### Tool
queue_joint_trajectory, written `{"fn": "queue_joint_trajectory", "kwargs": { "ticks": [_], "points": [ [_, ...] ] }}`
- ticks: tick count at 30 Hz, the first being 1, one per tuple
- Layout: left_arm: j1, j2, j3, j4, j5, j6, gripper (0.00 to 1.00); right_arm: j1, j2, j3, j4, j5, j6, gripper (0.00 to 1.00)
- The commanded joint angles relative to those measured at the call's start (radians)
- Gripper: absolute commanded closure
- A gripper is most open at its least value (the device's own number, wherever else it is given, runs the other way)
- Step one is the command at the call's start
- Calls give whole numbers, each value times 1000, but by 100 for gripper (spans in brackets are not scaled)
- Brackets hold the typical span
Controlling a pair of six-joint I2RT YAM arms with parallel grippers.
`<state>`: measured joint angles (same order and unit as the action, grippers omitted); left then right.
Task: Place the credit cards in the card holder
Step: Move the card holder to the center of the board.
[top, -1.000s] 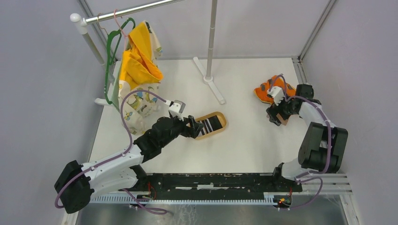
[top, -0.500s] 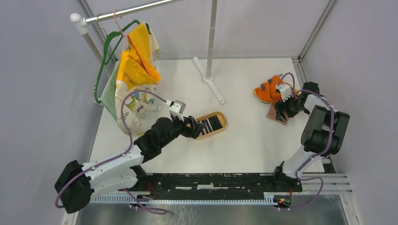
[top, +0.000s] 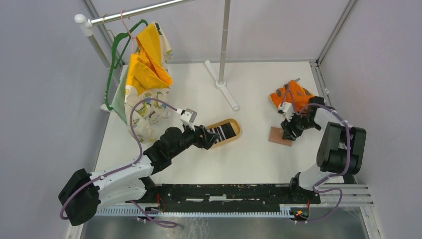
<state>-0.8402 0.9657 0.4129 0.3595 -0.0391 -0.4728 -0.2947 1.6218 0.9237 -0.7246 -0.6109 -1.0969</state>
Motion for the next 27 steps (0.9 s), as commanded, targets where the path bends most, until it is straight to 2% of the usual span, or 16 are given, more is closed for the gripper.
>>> {"fn": "queue_joint_trajectory", "kwargs": {
  "ticks": [1,6,9,13,17,21,24,27],
  "points": [
    [-5,5,-51,160,34,-73,18,188,-78,-123,-116,-24,-29,46],
    [-12,17,-105,211,34,-102,20,462,-165,-204,-31,-35,83,46],
    [-37,19,-161,266,34,-141,23,589,-195,-223,-10,-78,82,46],
    [-122,54,-212,312,-46,-196,24,730,-256,-234,52,-87,60,45],
    [-279,133,-216,350,-193,-269,28,739,-402,-227,179,-80,27,37],
    [-390,252,-170,332,-349,-389,36,739,-522,-257,252,-143,-109,16],
    [-445,354,-122,328,-373,-490,42,739,-517,-284,251,-201,-149,16],
    [-476,444,-65,310,-383,-562,43,739,-514,-341,247,-214,-176,18]
  ]
}}
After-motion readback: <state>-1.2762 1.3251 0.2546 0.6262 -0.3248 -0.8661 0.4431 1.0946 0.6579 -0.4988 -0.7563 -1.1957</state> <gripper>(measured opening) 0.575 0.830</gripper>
